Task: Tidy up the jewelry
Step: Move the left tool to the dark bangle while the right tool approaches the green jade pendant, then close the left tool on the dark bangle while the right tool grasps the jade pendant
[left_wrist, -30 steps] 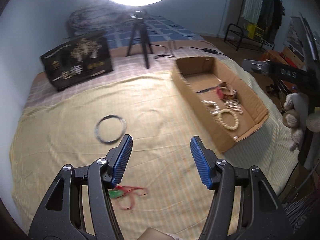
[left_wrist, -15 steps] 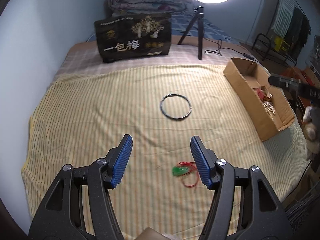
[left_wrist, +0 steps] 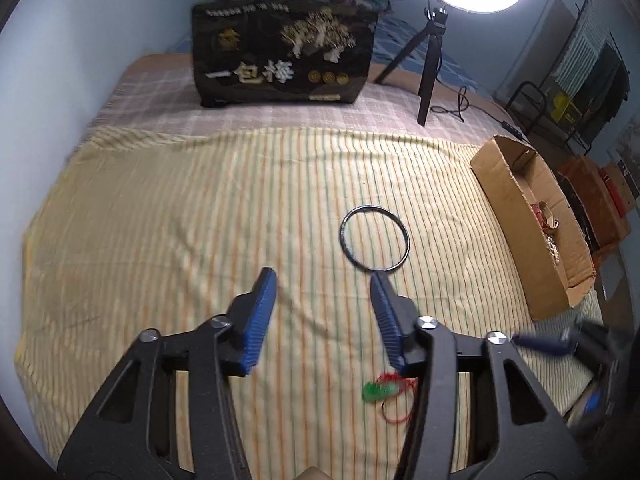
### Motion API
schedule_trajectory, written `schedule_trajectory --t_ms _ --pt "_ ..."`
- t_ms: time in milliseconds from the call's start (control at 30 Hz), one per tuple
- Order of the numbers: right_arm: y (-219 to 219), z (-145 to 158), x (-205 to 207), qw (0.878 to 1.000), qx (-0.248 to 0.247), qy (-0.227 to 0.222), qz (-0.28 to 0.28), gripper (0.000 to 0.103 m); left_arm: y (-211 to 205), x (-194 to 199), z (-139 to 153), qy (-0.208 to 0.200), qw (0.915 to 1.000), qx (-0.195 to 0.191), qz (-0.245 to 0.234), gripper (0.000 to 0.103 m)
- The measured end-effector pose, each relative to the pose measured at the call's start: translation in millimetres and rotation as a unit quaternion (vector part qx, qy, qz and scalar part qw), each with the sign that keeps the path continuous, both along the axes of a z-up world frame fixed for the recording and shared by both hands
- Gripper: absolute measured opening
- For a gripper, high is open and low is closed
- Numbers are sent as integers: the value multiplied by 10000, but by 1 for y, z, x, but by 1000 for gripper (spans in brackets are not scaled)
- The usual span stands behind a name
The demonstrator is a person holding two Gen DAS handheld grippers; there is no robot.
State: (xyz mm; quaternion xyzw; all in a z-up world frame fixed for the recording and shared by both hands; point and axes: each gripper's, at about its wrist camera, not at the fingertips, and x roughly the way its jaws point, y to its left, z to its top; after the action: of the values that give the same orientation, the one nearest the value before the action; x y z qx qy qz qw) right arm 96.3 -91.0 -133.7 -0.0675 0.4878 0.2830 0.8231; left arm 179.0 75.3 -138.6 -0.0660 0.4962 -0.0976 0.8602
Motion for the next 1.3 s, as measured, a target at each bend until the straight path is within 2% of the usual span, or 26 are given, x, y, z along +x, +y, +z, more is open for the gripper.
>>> schedule_trajectory --t_ms 200,367,533,567,600,700,767,833,1000,1300 --pt "16 -17 -8 9997 -118 38 193 52 -11 32 -21 226 9997 7 -127 42" --pt "14 -33 -3 9994 -217 221 153 52 -17 53 -38 362 9993 53 -127 42" --pt "8 -38 0 9993 -245 276 90 52 -30 65 -51 400 9983 354 -226 42" --pt "7 -38 -1 9993 -247 285 85 52 -32 67 -53 408 9980 428 -220 41" --pt "7 -39 -1 9992 -245 296 80 52 -34 69 -57 431 9975 525 -205 35" --pt "6 -40 -2 9991 -256 324 90 52 -36 73 -63 475 9966 655 -171 32" --pt "7 -42 -2 9990 -277 334 108 52 -36 73 -63 473 9960 749 -124 26" --pt "9 -44 -2 9990 -280 341 113 52 -33 73 -63 477 9955 812 -99 18" --pt "17 -47 2 9989 -314 305 159 52 -18 68 -65 488 9951 854 -31 9" --pt "38 -57 7 9980 -517 169 326 52 21 49 -66 533 9947 852 209 7"
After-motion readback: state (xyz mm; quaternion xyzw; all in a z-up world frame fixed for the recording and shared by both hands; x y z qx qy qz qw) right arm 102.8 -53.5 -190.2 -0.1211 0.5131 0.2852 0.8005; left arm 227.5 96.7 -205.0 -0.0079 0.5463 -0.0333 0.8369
